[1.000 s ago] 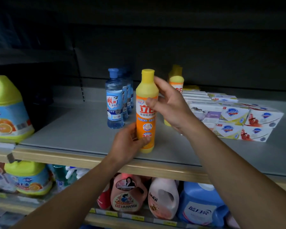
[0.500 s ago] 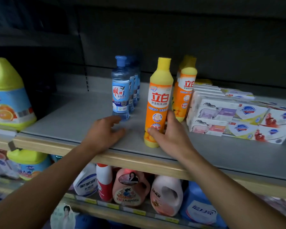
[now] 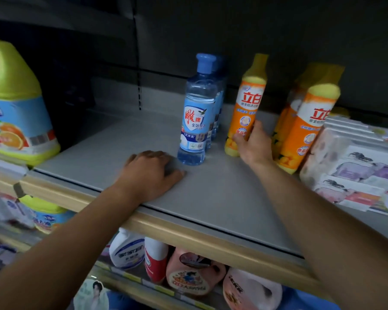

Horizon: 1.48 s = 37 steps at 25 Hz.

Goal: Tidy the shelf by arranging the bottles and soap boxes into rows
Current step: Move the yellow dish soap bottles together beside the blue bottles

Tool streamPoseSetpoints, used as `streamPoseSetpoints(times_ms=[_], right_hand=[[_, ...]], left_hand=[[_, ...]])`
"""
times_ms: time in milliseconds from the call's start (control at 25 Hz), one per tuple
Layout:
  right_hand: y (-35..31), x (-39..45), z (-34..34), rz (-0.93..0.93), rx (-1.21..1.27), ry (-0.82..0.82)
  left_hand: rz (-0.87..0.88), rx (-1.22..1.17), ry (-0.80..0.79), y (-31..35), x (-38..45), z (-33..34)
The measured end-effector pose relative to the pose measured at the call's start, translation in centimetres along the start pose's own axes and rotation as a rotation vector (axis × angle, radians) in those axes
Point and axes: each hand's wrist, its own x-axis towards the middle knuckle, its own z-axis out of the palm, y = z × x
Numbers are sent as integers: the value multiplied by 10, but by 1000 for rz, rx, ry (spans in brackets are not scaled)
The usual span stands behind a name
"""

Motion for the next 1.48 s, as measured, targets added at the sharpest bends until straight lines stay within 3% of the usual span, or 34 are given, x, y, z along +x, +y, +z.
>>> streamPoseSetpoints(times_ms=[440, 920, 1040, 1240, 1480], right_hand=[[14, 84, 46, 50, -51, 98], [17, 112, 53, 109, -146, 51], [16, 97, 48, 160, -201, -24], [0, 34, 25, 37, -345, -103], [3, -68, -48, -91, -348, -228]], left_hand=[[-15, 29, 18, -3, 4, 6], [-47, -2, -11, -2, 5, 6], [-54, -10, -11, -3, 5, 7], [-62, -13, -14, 0, 4, 1], [-18, -265, 69, 21, -18, -20]])
